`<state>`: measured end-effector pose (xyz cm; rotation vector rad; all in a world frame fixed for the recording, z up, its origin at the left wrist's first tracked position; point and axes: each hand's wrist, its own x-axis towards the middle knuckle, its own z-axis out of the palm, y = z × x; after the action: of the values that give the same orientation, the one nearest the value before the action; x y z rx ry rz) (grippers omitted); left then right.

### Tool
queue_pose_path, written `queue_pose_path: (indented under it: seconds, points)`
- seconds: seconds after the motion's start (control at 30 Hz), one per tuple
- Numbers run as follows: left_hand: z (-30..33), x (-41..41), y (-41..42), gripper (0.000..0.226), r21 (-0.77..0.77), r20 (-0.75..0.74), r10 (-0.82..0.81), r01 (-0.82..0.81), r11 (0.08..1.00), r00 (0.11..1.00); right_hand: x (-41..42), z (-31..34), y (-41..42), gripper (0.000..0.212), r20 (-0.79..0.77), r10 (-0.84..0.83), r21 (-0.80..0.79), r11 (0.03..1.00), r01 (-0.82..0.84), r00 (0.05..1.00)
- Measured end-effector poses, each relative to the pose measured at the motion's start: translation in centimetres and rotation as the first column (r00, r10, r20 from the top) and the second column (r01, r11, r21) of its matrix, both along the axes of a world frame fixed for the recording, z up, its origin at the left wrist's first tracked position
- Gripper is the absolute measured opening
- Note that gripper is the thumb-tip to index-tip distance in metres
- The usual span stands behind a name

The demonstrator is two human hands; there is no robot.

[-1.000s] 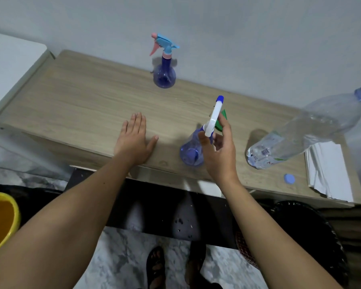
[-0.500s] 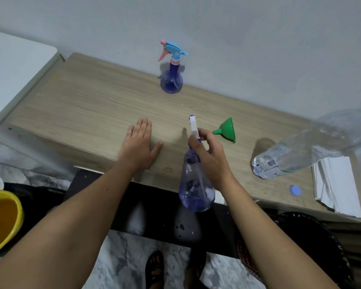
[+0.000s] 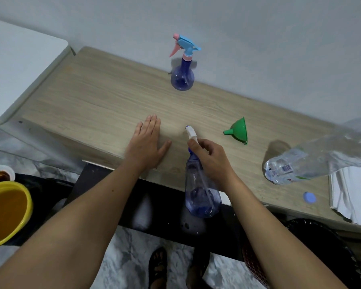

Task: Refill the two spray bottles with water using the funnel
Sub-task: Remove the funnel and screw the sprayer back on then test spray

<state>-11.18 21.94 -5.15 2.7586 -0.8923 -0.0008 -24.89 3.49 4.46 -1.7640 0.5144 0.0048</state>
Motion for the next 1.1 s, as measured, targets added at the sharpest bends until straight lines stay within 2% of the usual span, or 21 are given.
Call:
queue_pose_path:
  seconds: [0.33, 0.57, 0.7, 0.93, 1.1]
  points:
    - [-0.1, 0.1, 0.1, 0.089, -0.006, -0.006, 0.005, -0.006, 1.0, 1.0, 0.2, -0.9, -0.1, 0.032, 0.0, -0.021, -0.025, 0.999, 0.021, 1.0]
    - [0.0, 0.0, 0.1, 0.09, -0.002, -0.013, 0.006, -0.006, 1.0, 1.0, 0.2, -0.3, -0.1, 0.028, -0.012, -0.003, -0.039, 0.999, 0.003, 1.0]
    - [0.0, 0.0, 0.1, 0.089, -0.008, -0.014, 0.005, -0.005, 1.0, 1.0, 0.0, -0.4, -0.3, 0.032, -0.006, -0.009, -0.089, 0.996, 0.008, 1.0]
    - [0.0, 0.1, 0.1, 0.09, -0.016, -0.01, 0.011, -0.011, 1.0, 1.0, 0.1, 0.2, -0.3, 0.028, 0.013, -0.046, -0.001, 0.999, 0.046, 0.999]
    - [0.0, 0.1, 0.1, 0.09, -0.002, -0.013, 0.008, -0.008, 1.0, 1.0, -0.2, 0.0, -0.4, 0.028, -0.014, -0.013, -0.033, 0.999, 0.012, 1.0]
